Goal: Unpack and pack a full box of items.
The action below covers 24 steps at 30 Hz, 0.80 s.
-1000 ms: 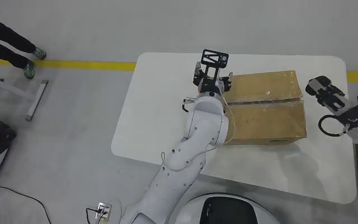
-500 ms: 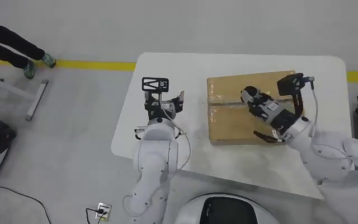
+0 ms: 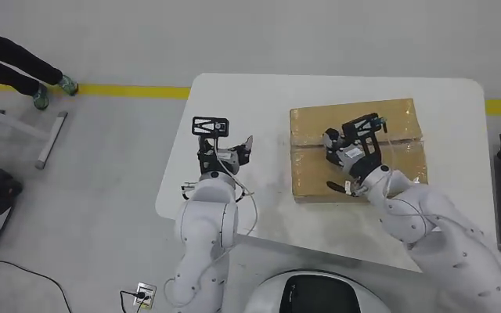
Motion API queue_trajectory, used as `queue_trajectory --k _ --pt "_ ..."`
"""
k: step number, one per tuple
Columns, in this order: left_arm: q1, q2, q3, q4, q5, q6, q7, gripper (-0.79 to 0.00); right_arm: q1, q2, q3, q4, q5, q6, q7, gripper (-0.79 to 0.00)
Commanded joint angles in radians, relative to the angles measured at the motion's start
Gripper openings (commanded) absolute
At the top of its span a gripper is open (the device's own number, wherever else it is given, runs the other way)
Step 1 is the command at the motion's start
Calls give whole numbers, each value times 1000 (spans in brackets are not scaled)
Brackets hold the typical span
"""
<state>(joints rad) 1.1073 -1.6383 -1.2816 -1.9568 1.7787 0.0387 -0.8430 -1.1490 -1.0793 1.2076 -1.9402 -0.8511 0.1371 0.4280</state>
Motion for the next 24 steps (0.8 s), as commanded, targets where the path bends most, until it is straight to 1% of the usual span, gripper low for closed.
queue_trajectory --k 1,5,11,16,24 --pt "-2 0 4 2 -3 0 -2 0 -16 2 20 -6 -15 -3 -1 -785" --pt "-9 0 13 6 -6 -10 -4 0 -54 8 65 -28 -55 -26 0 -785" --pt "-8 1 24 11 -8 -15 -4 0 -114 15 162 -62 -27 -39 -1 -785" --pt "-11 0 40 20 -12 -8 1 0 -168 21 247 -78 -39 -60 -17 -785" --pt "-23 -2 72 47 -11 1 7 0 -236 31 328 -82 -164 -127 -45 -785"
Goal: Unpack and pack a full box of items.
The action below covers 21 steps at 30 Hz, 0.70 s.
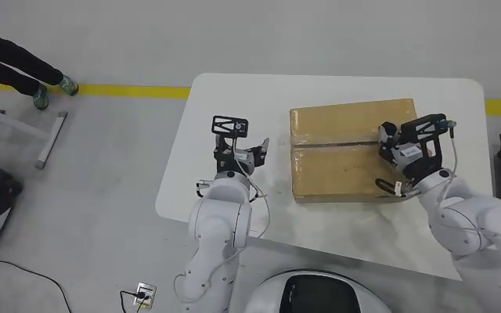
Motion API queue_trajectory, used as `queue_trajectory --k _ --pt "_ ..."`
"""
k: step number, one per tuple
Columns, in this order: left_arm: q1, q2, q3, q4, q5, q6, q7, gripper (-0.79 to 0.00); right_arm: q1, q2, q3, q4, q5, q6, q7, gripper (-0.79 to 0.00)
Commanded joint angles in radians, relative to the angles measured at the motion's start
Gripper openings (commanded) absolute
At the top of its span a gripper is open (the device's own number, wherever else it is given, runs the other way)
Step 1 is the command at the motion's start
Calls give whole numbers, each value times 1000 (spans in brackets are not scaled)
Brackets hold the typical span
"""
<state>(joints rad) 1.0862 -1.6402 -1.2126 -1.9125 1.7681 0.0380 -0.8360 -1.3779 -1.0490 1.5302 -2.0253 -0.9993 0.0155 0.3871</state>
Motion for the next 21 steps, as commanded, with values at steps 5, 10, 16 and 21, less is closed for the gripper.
queue_trajectory --k 5,10,16,21 --pt "-12 -2 14 16 1 11 1 0 -33 1 38 13 -42 -20 -34 -785" --pt "-18 -3 19 28 1 15 6 0 -63 -1 95 -19 6 -28 -67 -785" --pt "-20 -3 20 27 1 17 8 0 -128 -2 256 -15 19 36 -130 -785" --pt "-7 -2 19 14 -9 18 16 0 -176 -8 306 77 70 41 -158 -785"
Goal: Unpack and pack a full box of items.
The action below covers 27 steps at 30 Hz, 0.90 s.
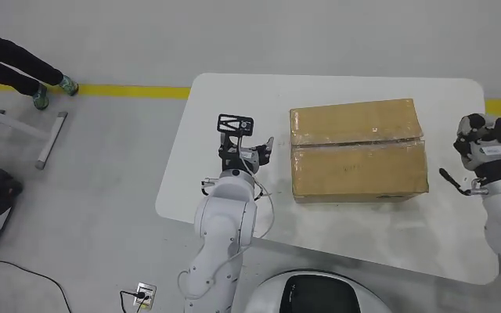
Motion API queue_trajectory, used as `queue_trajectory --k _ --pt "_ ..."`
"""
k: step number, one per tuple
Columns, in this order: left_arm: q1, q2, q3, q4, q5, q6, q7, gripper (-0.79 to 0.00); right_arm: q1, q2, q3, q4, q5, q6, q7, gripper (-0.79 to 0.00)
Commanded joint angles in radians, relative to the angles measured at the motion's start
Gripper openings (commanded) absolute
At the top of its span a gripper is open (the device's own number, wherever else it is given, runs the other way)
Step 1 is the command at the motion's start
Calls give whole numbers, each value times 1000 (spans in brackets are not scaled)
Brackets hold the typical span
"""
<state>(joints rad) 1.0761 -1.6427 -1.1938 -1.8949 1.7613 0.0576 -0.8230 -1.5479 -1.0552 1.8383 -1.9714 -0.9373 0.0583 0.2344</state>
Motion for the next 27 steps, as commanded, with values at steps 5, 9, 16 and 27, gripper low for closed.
queue_trajectory --k 5,9,16,27 --pt "16 3 -6 -24 -29 -30 34 0 -26 -10 -74 59 7 -34 -34 -785" --pt "29 7 -17 -46 -62 -70 86 0 -46 -16 -139 27 -33 -57 -43 -785" --pt "53 17 -27 -81 -73 -144 230 0 -98 -23 -182 -56 -115 -42 -65 -785" --pt "118 28 -51 -98 -107 -136 290 0 -343 -37 68 -262 -83 15 -182 -736"
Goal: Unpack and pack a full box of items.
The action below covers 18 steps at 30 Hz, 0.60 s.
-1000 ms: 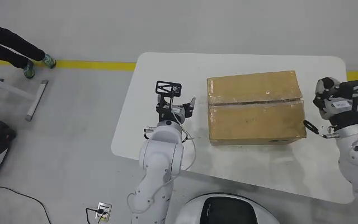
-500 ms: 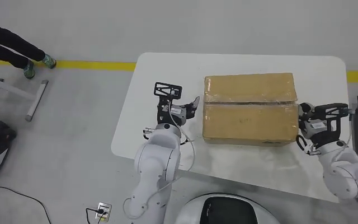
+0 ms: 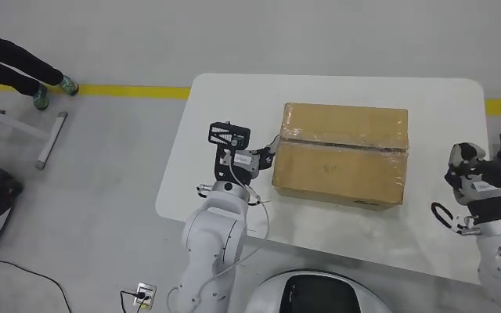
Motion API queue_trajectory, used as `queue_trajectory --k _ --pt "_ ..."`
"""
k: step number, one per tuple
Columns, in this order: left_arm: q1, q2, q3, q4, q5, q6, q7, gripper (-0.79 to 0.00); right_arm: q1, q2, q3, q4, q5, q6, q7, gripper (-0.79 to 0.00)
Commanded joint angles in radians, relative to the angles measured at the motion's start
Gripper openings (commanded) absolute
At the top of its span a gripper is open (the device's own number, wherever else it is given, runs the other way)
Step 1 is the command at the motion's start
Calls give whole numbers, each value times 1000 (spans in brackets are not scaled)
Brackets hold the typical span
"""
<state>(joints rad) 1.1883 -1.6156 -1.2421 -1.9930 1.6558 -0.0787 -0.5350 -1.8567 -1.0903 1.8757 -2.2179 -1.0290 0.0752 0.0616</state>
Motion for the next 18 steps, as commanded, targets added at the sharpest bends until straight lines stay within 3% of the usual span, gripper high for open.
queue_trajectory --k 1,5,7,8,12,18 --pt "13 2 -6 1 -5 3 1 0 -64 -5 57 -33 17 -2 -19 -736" --pt "32 6 -28 6 -1 32 -7 0 -178 -19 138 -105 69 -12 -48 -576" --pt "32 6 -28 6 -1 32 -7 0 -200 -21 149 -115 70 -18 -45 0" --pt "33 6 -28 6 -1 32 -7 -1 -196 -21 147 -114 71 -17 -47 -525" --pt "32 6 -28 6 -1 32 -7 -1 -200 -21 149 -115 70 -18 -45 -294" --pt "32 6 -28 6 -1 32 -7 0 -200 -21 149 -115 70 -18 -45 -56"
